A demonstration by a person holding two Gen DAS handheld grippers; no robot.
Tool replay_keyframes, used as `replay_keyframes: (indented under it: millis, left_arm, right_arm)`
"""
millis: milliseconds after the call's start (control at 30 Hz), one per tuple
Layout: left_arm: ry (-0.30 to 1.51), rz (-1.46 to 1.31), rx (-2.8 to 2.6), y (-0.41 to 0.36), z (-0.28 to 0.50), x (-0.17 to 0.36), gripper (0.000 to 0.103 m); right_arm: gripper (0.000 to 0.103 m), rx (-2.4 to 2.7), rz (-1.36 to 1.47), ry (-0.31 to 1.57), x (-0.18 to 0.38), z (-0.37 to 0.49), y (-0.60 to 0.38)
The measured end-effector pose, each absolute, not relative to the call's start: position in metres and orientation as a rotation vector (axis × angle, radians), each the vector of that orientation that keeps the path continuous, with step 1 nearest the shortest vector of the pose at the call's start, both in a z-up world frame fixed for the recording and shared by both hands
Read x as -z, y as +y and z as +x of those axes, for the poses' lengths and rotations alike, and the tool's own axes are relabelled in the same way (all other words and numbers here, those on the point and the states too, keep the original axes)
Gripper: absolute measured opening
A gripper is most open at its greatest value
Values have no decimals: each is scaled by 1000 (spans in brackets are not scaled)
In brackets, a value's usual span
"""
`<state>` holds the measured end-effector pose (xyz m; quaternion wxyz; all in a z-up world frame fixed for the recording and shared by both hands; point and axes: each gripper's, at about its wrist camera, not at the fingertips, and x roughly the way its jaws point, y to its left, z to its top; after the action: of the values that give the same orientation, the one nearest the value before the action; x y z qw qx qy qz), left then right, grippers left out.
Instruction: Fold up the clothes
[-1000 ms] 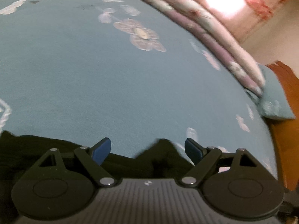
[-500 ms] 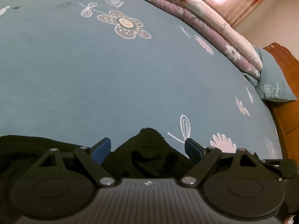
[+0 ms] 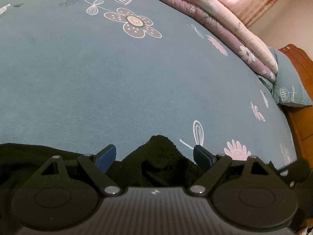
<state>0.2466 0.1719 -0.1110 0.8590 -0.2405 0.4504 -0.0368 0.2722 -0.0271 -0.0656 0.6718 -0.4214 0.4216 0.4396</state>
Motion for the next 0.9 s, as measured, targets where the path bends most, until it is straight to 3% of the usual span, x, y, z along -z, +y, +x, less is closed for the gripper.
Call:
replay_keyframes:
  millis: [333, 567, 900]
  left_arm:
    - [950, -503, 71, 171, 247, 111, 86]
    - [943, -519, 73, 174, 247, 111, 86]
    - [934, -513, 94, 170, 243, 106, 86]
  right_arm:
    - [6, -874, -792, 934, 82, 288, -27]
    - [16, -752, -618, 868, 33, 273, -64]
    - [17, -860, -691, 925, 53, 137, -73]
